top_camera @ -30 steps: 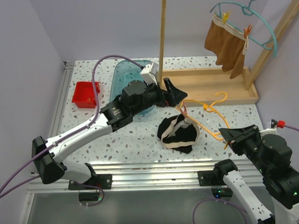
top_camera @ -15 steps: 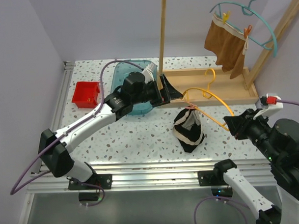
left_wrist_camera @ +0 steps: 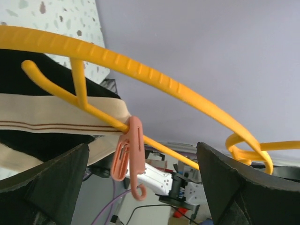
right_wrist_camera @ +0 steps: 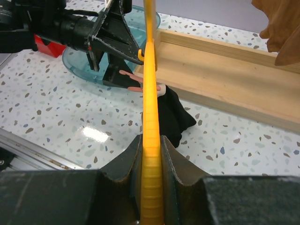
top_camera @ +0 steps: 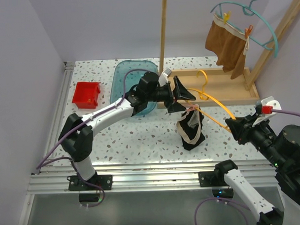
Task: Remove the underwear clipped to the hanger
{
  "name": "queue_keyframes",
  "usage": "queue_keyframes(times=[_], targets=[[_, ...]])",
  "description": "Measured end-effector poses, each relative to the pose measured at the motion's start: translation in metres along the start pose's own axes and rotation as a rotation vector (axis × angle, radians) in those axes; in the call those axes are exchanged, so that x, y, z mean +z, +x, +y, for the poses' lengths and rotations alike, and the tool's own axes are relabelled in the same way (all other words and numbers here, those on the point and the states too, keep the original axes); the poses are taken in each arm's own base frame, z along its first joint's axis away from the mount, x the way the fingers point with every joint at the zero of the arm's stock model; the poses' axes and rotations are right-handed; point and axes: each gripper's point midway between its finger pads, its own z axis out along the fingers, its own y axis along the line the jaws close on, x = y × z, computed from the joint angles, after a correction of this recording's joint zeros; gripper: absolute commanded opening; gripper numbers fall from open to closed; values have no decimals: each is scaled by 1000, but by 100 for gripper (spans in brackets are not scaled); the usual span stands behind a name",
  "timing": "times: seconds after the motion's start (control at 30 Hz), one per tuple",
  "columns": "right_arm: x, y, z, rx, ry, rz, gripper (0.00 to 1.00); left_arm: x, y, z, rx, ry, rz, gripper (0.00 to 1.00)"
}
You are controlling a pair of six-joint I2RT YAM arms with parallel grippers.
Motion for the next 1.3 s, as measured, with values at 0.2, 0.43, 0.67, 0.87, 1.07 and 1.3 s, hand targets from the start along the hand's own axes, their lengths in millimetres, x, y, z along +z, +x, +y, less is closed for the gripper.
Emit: queue_keyframes(times=[0.2, 0.43, 0.67, 0.87, 1.07, 1.3], targets=[[0, -1, 3, -18, -21, -4, 0, 8, 4, -10, -33, 63, 44, 97], [0, -3, 3, -22, -19, -12, 0, 23, 24, -13, -54, 110, 117, 80], [1, -6, 1, -29, -9, -28, 0, 25, 37, -23, -56, 165, 162, 47], [-2, -10, -2, -33, 8, -56, 0, 23, 39, -20, -77, 186, 176, 14], [-1, -9, -5, -31, 25, -54, 0, 22, 42, -17, -80, 200, 185, 0], [2, -4, -20, -2, 112, -39, 0, 22, 42, -15, -57, 194, 183, 0]])
